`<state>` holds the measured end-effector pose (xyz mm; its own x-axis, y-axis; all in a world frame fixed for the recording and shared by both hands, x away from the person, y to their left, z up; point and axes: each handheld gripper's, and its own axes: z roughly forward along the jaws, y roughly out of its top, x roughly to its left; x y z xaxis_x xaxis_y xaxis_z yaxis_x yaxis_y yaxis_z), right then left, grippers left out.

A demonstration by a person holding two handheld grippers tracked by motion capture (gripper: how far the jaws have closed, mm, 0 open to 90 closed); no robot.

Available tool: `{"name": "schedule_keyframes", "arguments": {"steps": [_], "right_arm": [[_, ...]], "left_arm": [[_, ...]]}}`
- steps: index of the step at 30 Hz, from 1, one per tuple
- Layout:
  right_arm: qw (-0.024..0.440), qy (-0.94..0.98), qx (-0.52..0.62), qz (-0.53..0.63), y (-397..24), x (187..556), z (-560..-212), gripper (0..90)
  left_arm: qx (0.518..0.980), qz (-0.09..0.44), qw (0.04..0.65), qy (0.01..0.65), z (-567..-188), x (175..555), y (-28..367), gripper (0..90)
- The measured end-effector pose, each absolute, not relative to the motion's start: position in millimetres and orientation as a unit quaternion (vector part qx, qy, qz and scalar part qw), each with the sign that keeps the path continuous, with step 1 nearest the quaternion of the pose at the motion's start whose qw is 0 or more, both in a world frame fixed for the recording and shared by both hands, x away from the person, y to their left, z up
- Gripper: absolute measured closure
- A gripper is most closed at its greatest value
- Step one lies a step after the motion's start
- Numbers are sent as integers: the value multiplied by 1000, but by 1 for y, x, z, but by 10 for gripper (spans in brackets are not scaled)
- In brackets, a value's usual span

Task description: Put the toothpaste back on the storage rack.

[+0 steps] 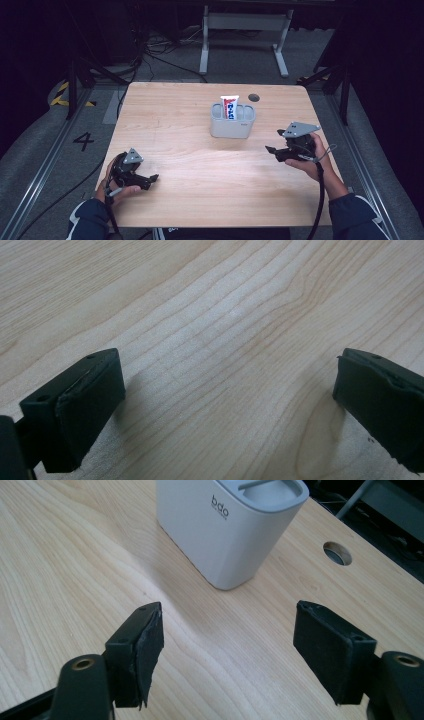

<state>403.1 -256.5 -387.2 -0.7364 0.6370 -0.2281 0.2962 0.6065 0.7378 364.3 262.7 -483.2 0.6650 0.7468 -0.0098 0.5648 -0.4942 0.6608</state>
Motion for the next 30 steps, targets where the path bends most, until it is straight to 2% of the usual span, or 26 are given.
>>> {"name": "schedule_keyframes", "arguments": {"steps": [30], "right_arm": [[227,866,314,315,-313,375,-437,279]], "left_arm": [[852,141,324,385,-483,364,263,6]]}}
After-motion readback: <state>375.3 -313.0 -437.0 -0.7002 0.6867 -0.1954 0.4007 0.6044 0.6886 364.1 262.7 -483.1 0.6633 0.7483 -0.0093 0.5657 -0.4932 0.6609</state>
